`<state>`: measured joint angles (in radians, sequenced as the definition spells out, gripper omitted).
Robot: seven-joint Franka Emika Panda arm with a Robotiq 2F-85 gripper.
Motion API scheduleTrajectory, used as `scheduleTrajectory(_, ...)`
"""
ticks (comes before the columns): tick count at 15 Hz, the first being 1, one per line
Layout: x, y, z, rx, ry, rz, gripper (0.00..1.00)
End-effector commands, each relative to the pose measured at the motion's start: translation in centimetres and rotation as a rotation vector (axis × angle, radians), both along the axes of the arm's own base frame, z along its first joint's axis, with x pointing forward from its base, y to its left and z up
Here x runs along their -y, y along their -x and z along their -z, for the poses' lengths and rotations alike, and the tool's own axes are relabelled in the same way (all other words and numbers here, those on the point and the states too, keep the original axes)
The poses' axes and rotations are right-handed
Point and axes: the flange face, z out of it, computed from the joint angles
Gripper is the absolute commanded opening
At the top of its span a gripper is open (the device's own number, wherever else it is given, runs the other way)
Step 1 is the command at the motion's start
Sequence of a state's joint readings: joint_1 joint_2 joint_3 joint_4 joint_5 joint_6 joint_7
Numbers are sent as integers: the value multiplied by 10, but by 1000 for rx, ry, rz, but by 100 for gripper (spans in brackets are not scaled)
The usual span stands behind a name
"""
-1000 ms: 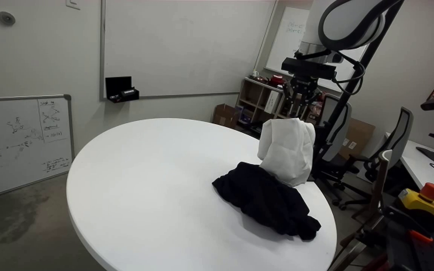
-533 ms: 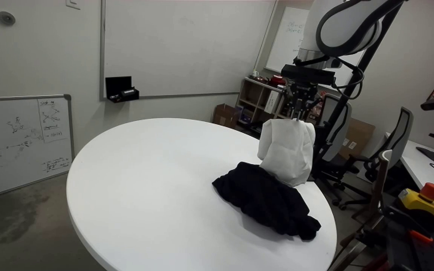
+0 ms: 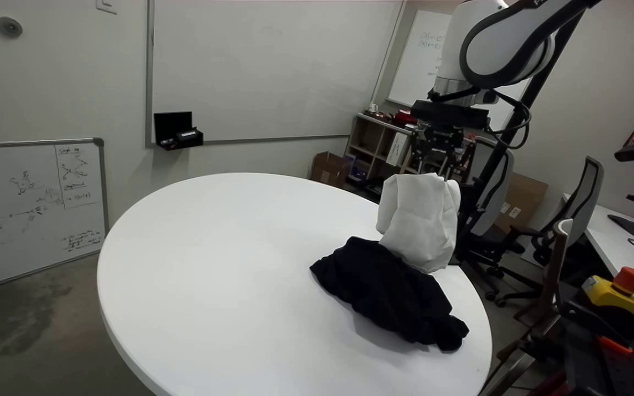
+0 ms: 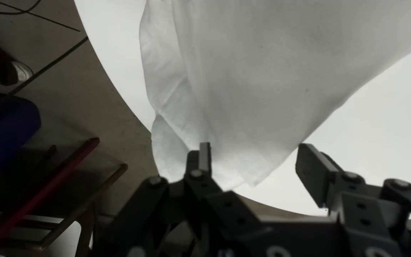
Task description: Pick up the white cloth from the tripod and place it on the table.
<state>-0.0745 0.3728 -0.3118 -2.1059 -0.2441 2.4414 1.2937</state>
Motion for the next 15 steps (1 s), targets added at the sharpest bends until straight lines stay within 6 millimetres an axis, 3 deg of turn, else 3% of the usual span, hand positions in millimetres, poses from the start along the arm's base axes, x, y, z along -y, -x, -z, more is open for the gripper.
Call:
scheduleTrajectory(1, 5, -4, 2, -27, 16, -1, 33)
scheduleTrajectory(5, 8, -6, 2, -26, 22, -1, 3)
scheduleTrajectory(6, 8, -7, 1, -26, 22, -1, 0)
scheduleTrajectory(12, 7, -7, -8, -25, -1, 2, 1)
scheduleTrajectory(15, 0, -5, -36, 3, -65, -1, 1)
